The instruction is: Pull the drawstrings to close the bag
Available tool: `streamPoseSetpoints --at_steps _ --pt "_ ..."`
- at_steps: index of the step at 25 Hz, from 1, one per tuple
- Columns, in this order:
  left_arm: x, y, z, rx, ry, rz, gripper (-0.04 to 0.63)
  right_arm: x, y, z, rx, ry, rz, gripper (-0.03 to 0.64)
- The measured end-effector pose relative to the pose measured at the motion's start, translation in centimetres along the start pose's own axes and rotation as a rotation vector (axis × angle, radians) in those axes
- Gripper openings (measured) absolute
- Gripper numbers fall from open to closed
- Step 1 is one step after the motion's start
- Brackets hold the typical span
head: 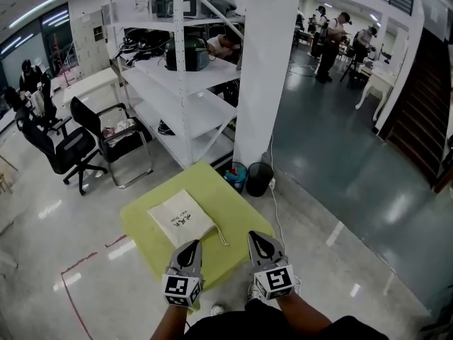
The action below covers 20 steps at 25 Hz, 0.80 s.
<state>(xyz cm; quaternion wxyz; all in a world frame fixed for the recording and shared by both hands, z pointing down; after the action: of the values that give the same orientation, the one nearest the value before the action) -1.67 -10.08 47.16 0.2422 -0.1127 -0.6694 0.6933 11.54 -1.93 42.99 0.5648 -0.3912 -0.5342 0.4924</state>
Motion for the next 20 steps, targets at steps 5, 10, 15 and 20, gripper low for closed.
streamPoseSetpoints --at_steps 5,10,15,20 --pt "-1.7 0.2 1.1 -0.035 0.045 -0.002 0.003 -2.3 0.1 -1.8 -0.009 0.029 -0.035 -0.008" --pt "-3.9 0.2 2.7 -0.071 0.143 -0.01 0.003 -5.4 0.1 -4.1 -0.013 0.096 -0.07 -0.008" --pt "-6.1 0.3 3.6 -0.071 0.228 -0.023 0.003 -8.3 -0.5 -6.6 -0.025 0.168 -0.084 -0.008" --pt "-8.0 -0.5 3.8 -0.082 0.298 -0.013 0.003 -10.7 -2.2 -8.3 -0.061 0.234 -0.072 -0.008"
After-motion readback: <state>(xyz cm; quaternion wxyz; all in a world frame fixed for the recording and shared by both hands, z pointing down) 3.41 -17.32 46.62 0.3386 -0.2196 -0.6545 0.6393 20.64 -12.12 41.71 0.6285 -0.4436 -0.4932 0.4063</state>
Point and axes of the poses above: the fingertips, and each gripper's own axes: x backward along the fingers, z to its left, y out of its top, the point moved 1 cm from there along x, backward along the fingers, and after that the axes turned 15 degrees about -z, right-handed, at the moved point
